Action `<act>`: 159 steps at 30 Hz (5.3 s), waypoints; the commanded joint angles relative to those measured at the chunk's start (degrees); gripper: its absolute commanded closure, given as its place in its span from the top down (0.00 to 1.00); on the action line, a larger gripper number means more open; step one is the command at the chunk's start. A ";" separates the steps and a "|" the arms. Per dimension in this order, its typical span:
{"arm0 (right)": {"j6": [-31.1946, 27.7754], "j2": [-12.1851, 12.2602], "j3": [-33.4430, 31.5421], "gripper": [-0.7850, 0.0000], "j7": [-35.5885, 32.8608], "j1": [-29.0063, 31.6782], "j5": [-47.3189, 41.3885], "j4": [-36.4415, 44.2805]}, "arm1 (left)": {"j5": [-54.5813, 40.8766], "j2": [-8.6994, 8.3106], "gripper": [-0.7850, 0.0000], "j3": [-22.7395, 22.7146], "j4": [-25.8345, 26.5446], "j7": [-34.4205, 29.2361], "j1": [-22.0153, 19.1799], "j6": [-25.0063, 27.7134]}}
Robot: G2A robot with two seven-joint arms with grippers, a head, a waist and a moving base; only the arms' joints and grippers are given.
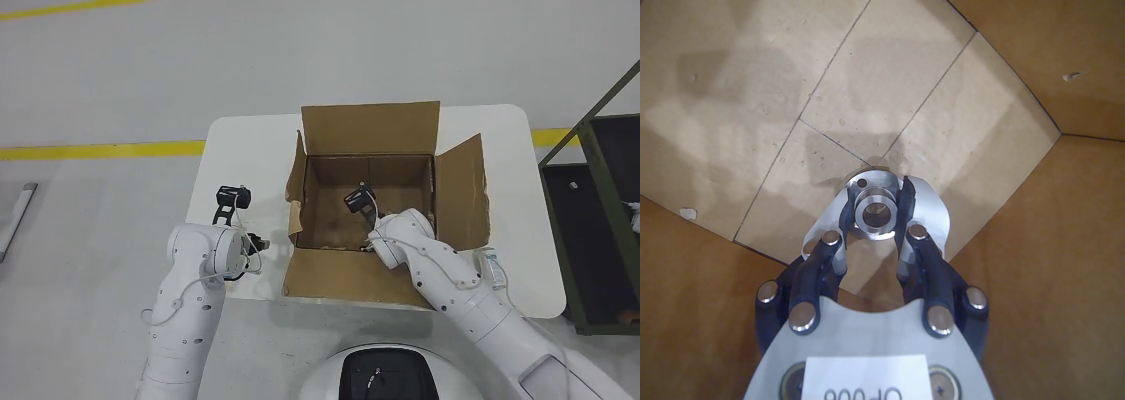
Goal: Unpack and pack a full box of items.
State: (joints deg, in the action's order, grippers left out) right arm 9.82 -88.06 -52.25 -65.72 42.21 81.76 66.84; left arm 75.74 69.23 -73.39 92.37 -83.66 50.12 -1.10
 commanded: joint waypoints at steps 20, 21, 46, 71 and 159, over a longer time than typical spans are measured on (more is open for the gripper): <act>1.57 1.48 -15.31 0.00 7.84 7.34 -6.86 28.41 | 0.00 0.00 1.00 0.00 0.00 0.00 0.00 0.00; 1.44 1.67 -17.08 0.00 8.58 8.41 -8.11 30.79 | 0.00 0.00 1.00 0.00 0.00 0.00 0.00 0.00; -0.62 3.23 -33.95 0.00 18.79 12.71 -18.85 47.04 | 0.00 0.00 1.00 0.00 0.00 0.00 0.00 0.00; -12.05 7.34 -56.11 0.00 -3.80 38.43 -1.17 48.20 | 0.00 0.00 1.00 0.00 0.00 0.00 0.00 0.00; -19.22 9.88 -50.38 0.00 63.93 37.66 -10.80 42.05 | -4.07 -1.70 1.00 -7.80 -2.59 -4.34 1.39 7.72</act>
State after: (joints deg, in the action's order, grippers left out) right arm -9.40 -78.19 -102.63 -1.79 79.87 70.96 108.90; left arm 72.35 67.71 -80.27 91.16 -88.09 51.58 6.91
